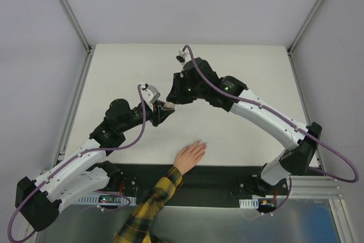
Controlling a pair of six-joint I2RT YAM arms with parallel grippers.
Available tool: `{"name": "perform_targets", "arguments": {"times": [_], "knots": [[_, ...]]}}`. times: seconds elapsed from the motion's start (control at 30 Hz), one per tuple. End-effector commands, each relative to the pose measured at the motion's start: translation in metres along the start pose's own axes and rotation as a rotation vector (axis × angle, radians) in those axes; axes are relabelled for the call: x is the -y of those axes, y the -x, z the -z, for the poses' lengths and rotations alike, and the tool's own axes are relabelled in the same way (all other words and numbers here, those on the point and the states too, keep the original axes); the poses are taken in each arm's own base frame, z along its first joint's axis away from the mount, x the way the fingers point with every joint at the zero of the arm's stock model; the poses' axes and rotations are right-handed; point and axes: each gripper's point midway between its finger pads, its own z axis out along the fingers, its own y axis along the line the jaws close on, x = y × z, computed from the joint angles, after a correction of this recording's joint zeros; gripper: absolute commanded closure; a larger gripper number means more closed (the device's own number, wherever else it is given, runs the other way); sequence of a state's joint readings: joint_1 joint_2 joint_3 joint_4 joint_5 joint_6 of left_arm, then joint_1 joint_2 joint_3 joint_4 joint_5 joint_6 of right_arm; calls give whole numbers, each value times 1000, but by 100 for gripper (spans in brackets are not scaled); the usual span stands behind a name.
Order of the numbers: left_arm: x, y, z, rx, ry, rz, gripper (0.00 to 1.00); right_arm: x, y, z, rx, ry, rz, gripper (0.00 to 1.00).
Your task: Paint the nails
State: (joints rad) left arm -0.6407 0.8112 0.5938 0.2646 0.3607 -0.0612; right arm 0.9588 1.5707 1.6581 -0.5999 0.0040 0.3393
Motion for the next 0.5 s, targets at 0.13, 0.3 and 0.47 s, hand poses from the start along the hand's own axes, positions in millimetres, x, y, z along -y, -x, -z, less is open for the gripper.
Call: {"name": "perform_targets", "arguments": {"times": [0.13,0.3,0.47], "knots": [[64,29,12,91,-367,-84,100,-34,-15,17,12,372,426,99],[103,30,29,91,-637,-67,100,-50,-51,41,-3,754,530,100],[92,29,24,93,-553,-89,100,-42,-47,39,3,683,475,100]]}}
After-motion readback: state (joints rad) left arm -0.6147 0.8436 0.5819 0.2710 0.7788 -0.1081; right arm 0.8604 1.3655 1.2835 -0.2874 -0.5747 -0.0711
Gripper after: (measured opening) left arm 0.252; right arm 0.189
